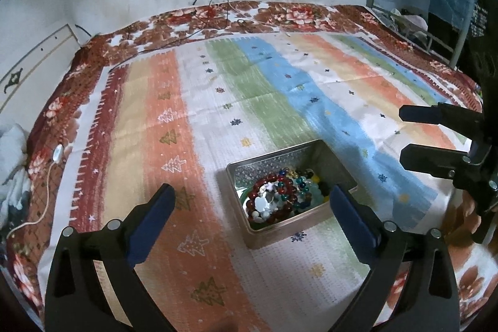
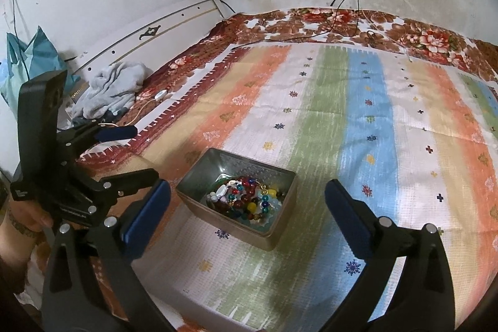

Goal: Organize jewelry

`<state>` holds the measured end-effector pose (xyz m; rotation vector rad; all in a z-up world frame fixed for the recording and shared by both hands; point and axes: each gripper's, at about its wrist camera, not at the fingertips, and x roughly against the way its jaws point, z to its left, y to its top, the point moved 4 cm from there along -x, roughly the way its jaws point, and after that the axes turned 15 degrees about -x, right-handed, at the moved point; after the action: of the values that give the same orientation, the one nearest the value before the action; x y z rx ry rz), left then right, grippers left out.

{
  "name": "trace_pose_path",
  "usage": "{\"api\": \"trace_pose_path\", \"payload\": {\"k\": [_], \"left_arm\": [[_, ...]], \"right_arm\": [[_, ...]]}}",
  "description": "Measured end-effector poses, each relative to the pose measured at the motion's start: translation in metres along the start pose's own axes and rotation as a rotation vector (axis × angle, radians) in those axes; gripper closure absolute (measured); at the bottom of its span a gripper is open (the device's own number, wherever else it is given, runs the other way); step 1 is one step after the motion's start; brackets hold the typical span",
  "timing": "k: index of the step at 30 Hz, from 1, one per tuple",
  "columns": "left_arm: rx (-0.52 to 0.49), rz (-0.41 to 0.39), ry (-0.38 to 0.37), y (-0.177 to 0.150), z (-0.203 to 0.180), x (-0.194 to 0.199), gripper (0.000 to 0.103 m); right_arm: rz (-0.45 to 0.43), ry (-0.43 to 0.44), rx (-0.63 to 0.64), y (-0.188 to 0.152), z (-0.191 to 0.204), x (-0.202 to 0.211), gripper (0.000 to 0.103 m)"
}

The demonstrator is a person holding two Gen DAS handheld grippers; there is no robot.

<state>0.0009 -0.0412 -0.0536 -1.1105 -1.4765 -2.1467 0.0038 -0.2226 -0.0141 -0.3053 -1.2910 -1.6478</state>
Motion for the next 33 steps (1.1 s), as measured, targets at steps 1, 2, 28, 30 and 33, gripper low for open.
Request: {"api": "trace_pose_path", "payload": {"k": [1, 2, 28, 30, 33], "left_arm": [[0.000, -0.002, 0.000, 0.000, 0.000, 0.001, 0.006], [0.002, -0.004, -0.004, 0.001, 0.001, 0.001, 0.006], [-0.013, -0.067, 0.003, 0.006, -0.001, 0.011, 0.006], [-0.010, -0.064, 0.006, 0.005, -0.001, 0.010, 0.006], [-0.006, -0.070, 0.009, 0.005, 0.001, 0.011, 0.006]], "right_arm": [[0.002, -0.001, 0.000, 0.000, -0.001, -0.001, 0.005], [0.004, 0.000, -0.002, 0.000, -0.002, -0.001, 0.005], [0.021, 0.027, 0.022, -0.007, 0.001, -0.005, 0.005], [0.022, 0.026, 0.023, -0.006, 0.001, -0.006, 0.005], [0.023, 0.023, 0.023, -0.007, -0.002, -0.007, 0.005]]}}
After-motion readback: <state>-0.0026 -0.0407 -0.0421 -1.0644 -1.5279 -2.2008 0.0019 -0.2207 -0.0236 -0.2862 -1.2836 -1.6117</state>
